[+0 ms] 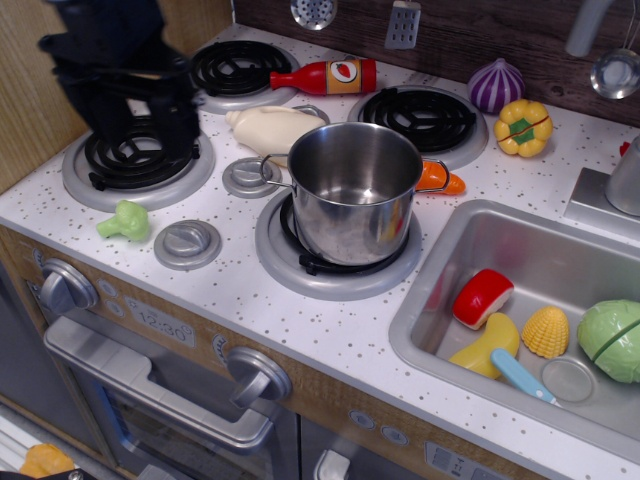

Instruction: Put broccoli in pot or pan

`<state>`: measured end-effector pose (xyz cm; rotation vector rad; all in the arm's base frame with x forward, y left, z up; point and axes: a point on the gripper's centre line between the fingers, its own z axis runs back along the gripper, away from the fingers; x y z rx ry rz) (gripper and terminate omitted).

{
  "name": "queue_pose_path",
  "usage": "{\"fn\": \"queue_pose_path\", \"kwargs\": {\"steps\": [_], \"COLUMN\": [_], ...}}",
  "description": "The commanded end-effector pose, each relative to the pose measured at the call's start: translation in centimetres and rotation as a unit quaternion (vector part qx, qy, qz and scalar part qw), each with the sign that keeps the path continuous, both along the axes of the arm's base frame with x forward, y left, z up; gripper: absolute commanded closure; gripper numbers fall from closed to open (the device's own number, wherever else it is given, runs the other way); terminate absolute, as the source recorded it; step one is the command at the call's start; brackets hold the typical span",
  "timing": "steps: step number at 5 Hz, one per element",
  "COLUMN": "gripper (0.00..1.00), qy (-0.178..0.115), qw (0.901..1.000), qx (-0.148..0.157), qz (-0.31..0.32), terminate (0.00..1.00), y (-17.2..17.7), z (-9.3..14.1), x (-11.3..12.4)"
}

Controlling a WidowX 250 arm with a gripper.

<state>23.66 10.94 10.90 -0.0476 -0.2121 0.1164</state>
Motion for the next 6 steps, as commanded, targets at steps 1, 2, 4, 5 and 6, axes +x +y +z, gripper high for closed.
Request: {"fn": "queue_pose_path", "kwargs": {"steps": [1, 2, 4, 5, 6], "gripper": [0.00, 0.00, 0.00, 0.00, 0.00], "qy": [-0.005, -0.018, -0.033, -0.034, -0.034], "qw": [0.9999, 0.9998, 0.9990, 0.9987, 0.9986], "qx": [0.009, 0.003, 0.003, 0.006, 0.012], "qz": [-0.001, -0.004, -0.031, -0.038, -0.039], "terminate": [0.00, 0.00, 0.00, 0.00, 0.00], "y": [2.0, 3.0, 4.4, 5.1, 5.3], "z": [-1.3, -3.6, -6.0, -6.6, -6.9], "x": [-0.5, -0.7, 0.5, 0.7, 0.7]}}
